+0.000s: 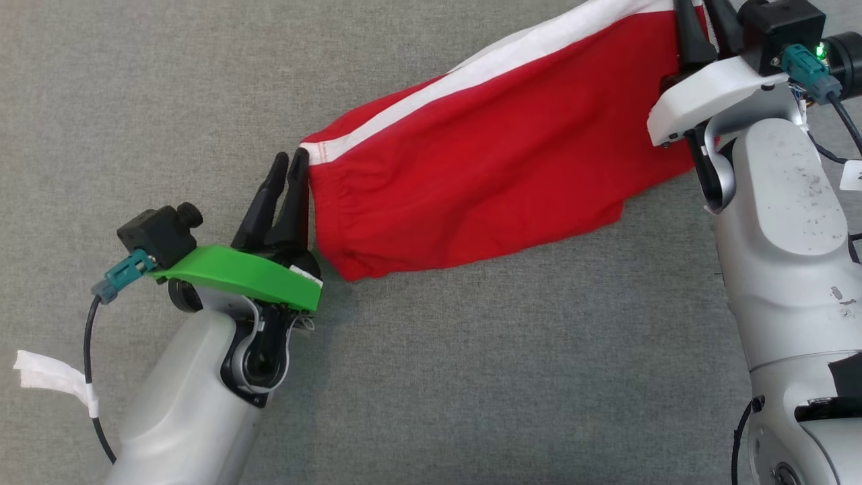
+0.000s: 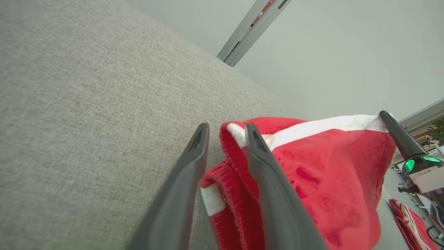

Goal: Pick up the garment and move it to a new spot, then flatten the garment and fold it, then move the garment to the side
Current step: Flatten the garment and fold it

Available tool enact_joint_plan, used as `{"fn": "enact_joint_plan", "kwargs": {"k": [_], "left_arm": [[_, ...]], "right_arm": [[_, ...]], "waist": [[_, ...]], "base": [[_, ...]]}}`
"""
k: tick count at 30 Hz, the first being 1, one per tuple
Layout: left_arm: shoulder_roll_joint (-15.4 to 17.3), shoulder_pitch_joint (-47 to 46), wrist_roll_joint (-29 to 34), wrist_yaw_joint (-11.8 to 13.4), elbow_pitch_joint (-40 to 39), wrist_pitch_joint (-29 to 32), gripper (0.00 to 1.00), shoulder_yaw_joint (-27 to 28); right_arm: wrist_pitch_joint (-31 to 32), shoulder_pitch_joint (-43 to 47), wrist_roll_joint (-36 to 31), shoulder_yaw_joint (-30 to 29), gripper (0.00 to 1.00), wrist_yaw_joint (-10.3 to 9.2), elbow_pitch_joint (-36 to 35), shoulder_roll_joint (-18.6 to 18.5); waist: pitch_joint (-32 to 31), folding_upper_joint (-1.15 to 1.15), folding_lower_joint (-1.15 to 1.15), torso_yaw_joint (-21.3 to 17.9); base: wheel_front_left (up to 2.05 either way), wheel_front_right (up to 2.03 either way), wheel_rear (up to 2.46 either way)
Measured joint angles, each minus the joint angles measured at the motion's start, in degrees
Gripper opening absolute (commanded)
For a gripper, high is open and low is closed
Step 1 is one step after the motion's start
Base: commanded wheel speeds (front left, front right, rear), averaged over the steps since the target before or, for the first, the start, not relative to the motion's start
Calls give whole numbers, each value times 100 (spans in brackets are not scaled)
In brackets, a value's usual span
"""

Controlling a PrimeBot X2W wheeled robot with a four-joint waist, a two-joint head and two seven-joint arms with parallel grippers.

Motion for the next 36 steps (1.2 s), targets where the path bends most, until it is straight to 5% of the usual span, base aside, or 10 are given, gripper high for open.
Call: {"fn": "enact_joint_plan", "kwargs": {"k": [11, 24, 25, 26, 27, 36], "left_arm": [[-202, 372, 676, 0, 69, -1, 100, 751], [-399, 975, 1882, 0, 22, -1, 100, 1415], [-416, 981, 1903, 0, 33, -1, 100, 1419], [-430, 988, 1934, 0, 43, -1, 100, 1424], [-437, 993, 1950, 0, 51, -1, 100, 1429], [-468, 1184, 2313, 0, 144, -1, 100, 1540]], "right_arm": [[-1, 448, -9, -242, 100, 0, -31, -16], [-34, 753, -343, -602, 100, 0, 1790, -8], [-35, 691, -305, -558, 94, 0, 1944, -16], [-43, 633, -212, -474, 41, -1, 2114, -23], [-46, 587, -126, -388, 0, -1, 2235, -32], [-41, 706, 870, -151, 0, 0, 2430, 1]], "waist": [[50, 0, 0, 125], [-300, 0, 0, 109], [-318, 0, 0, 118], [-337, 0, 0, 126], [-353, 0, 0, 132], [-648, 0, 0, 74]], "base": [[0, 0, 0], [0, 0, 0], [0, 0, 0], [0, 0, 0], [0, 0, 0], [0, 0, 0]]}}
